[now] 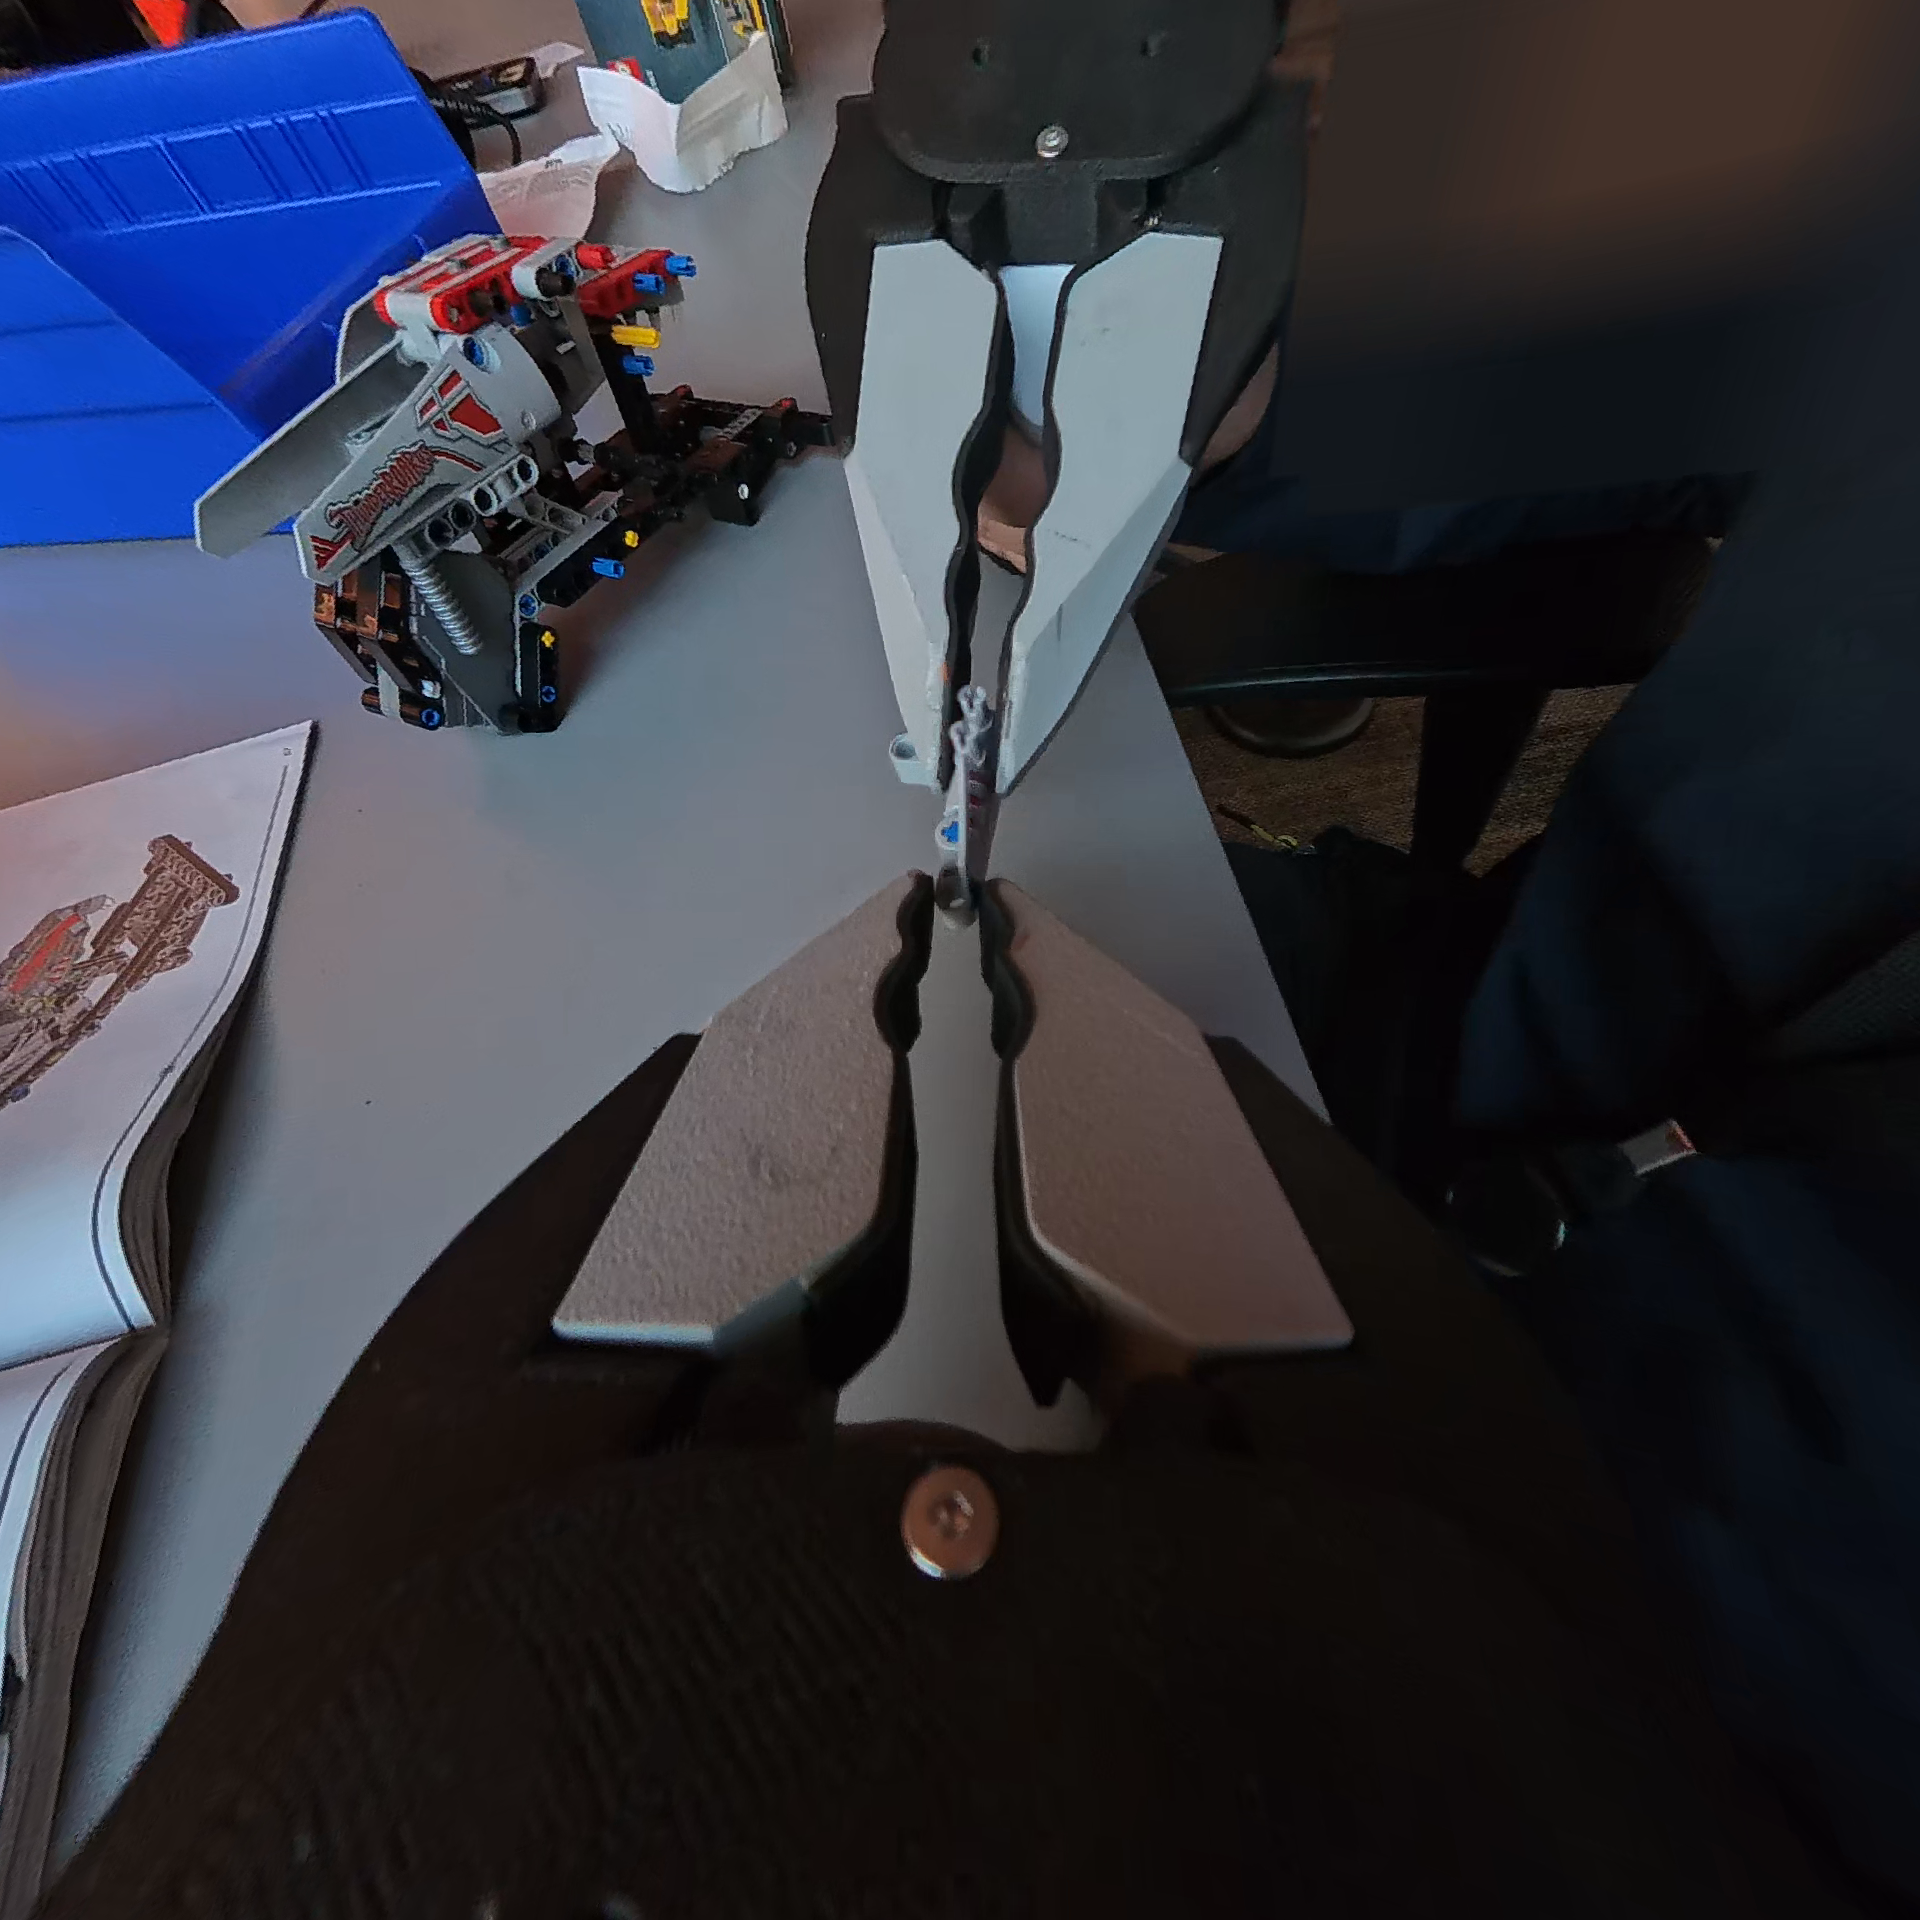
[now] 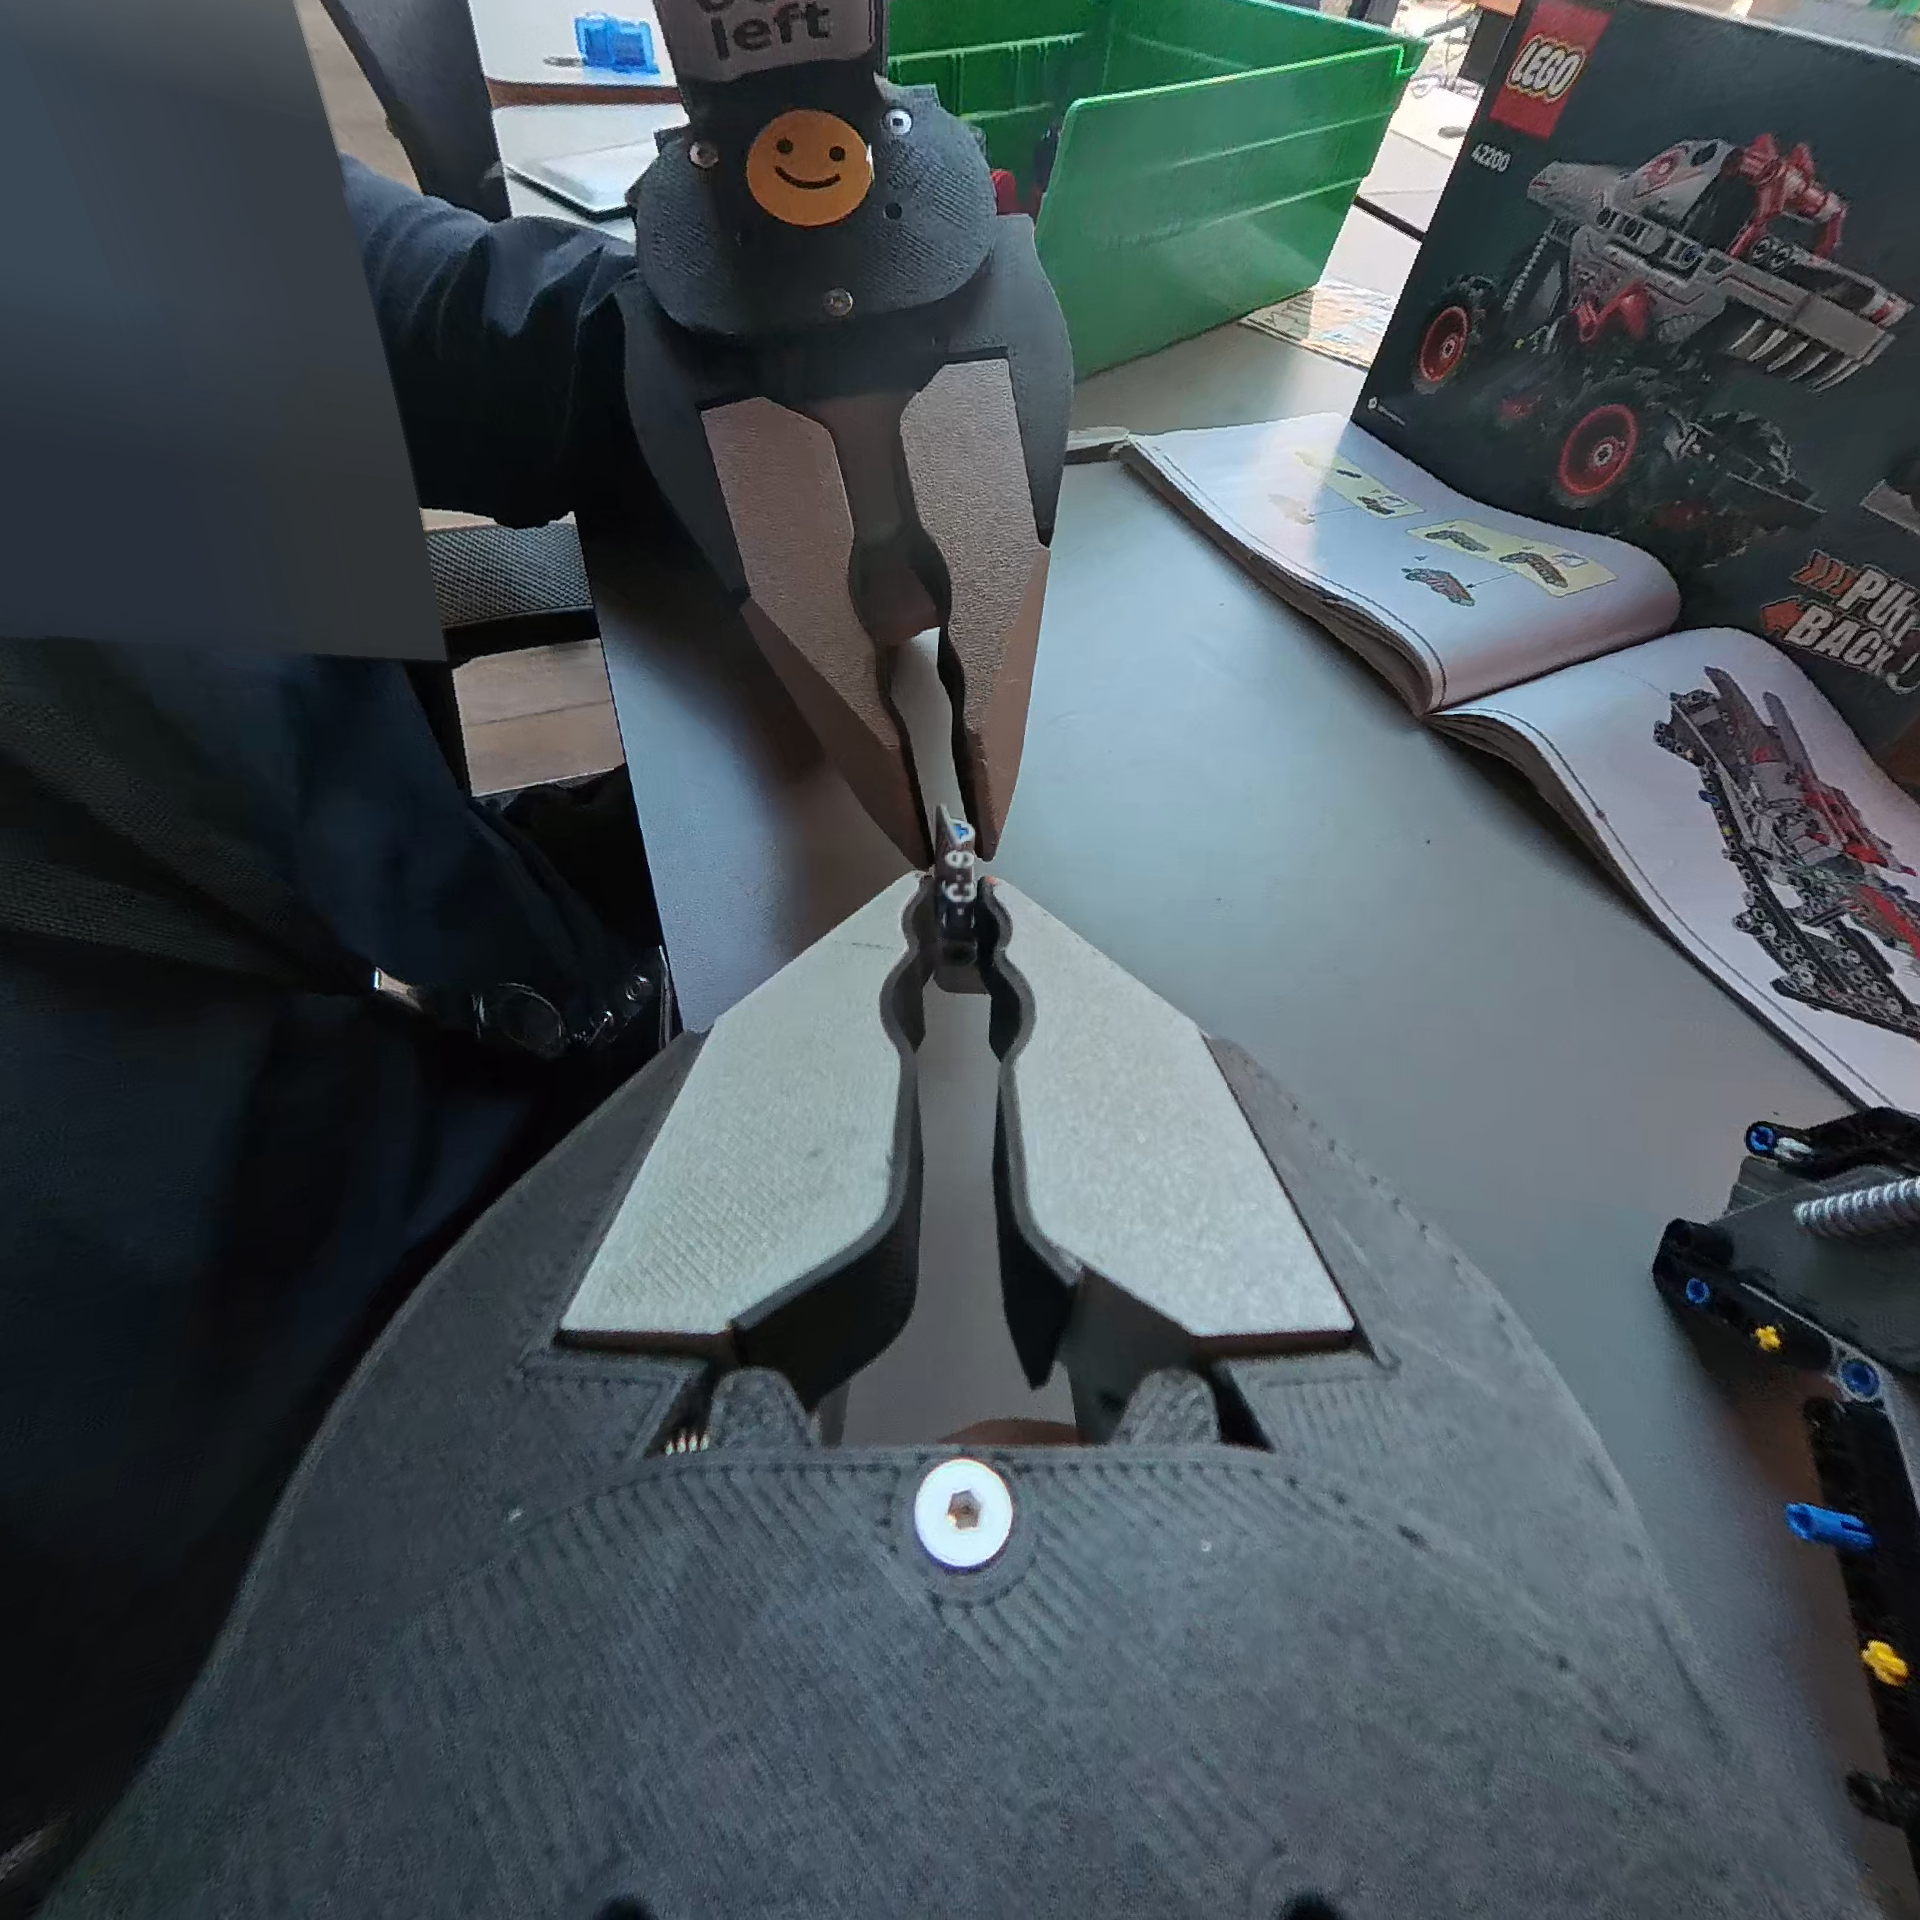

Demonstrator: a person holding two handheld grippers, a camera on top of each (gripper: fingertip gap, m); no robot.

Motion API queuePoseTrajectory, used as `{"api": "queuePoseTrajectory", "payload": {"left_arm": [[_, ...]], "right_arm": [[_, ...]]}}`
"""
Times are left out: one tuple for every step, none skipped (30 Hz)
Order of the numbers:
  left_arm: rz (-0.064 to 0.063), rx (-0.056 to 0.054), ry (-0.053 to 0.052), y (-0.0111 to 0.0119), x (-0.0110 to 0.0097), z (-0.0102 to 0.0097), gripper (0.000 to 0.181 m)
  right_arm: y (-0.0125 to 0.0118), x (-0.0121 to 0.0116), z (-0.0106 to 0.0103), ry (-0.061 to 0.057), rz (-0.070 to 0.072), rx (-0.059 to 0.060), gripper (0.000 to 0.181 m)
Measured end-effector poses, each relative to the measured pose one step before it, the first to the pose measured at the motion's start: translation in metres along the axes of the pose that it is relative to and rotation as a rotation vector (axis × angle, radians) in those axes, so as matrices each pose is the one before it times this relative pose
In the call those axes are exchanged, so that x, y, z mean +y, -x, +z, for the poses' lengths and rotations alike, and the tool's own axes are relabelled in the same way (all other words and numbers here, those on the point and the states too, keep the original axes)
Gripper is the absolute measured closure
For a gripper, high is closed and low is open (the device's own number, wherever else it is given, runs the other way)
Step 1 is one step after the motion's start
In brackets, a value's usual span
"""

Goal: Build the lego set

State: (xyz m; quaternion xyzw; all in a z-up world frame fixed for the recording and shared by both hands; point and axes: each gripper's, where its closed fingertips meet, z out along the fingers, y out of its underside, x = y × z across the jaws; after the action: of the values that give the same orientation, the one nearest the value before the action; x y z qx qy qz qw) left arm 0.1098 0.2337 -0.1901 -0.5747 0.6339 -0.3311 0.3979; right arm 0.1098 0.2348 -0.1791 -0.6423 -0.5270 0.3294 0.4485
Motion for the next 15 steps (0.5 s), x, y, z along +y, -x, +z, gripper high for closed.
{"api": "queuePoseTrajectory", "payload": {"left_arm": [[-0.0028,-0.0039,0.0010,0.00075,0.00018,-0.00005,0.175],[-0.0022,-0.0022,0.0000,0.00045,0.00004,0.00001,0.175],[-0.0011,-0.0014,-0.0007,0.00032,-0.00012,-0.00008,0.175],[-0.0010,-0.0040,-0.0004,0.00059,0.00000,-0.00006,0.175],[-0.0011,-0.0033,-0.0009,0.00050,-0.00011,-0.00016,0.175],[-0.0007,-0.0016,-0.0007,0.00027,-0.00004,-0.00003,0.175],[-0.0005,-0.0021,-0.0003,0.00027,-0.00009,-0.00011,0.174],[0.0005,0.0015,-0.0019,-0.00016,-0.00021,-0.00018,0.171],[-0.0007,-0.0025,-0.0031,0.00032,-0.00038,-0.00032,0.167],[-0.0014,-0.0062,-0.0051,0.00091,-0.00055,-0.00058,0.163],[0.0002,-0.0011,-0.0078,0.00014,-0.00090,-0.00094,0.159],[-0.0002,-0.0022,-0.0064,0.00066,-0.00059,-0.00119,0.157],[-0.0005,-0.0106,-0.0032,0.00252,0.00001,-0.00155,0.156],[-0.0031,-0.0129,-0.0019,0.00361,0.00015,-0.00197,0.156],[-0.0112,-0.0153,0.0005,0.00497,-0.00048,-0.00264,0.156]], "right_arm": [[-0.00077,-0.00116,-0.00090,-0.0099,-0.0001,0.0056,0.177],[-0.00047,-0.00127,-0.00109,-0.0106,0.0021,0.0019,0.177],[-0.00032,-0.00094,-0.00081,-0.0078,0.0055,-0.0018,0.178],[-0.00078,-0.00053,-0.00046,-0.0049,0.0072,-0.0004,0.178],[-0.00053,-0.00022,-0.00013,-0.0018,0.0063,-0.0009,0.178],[-0.00028,0.00019,0.00012,0.0019,0.0037,-0.0008,0.177],[-0.00064,0.00023,0.00030,0.0020,0.0008,0.0043,0.177],[-0.00115,-0.00022,-0.00014,-0.0015,-0.0007,0.0082,0.178],[-0.00092,-0.00110,-0.00090,-0.0089,0.0006,0.0048,0.178],[-0.00085,-0.00208,-0.00177,-0.0175,0.0055,0.0009,0.178],[-0.00154,-0.00274,-0.00243,-0.0229,0.0122,0.0004,0.178],[-0.00194,-0.00306,-0.00293,-0.0260,0.0163,0.0001,0.178],[-0.00256,-0.00299,-0.00324,-0.0264,0.0164,0.0015,0.178],[-0.00342,-0.00228,-0.00354,-0.0215,0.0145,0.0065,0.178],[-0.00458,-0.00138,-0.00371,-0.0150,0.0124,0.0132,0.178]]}}
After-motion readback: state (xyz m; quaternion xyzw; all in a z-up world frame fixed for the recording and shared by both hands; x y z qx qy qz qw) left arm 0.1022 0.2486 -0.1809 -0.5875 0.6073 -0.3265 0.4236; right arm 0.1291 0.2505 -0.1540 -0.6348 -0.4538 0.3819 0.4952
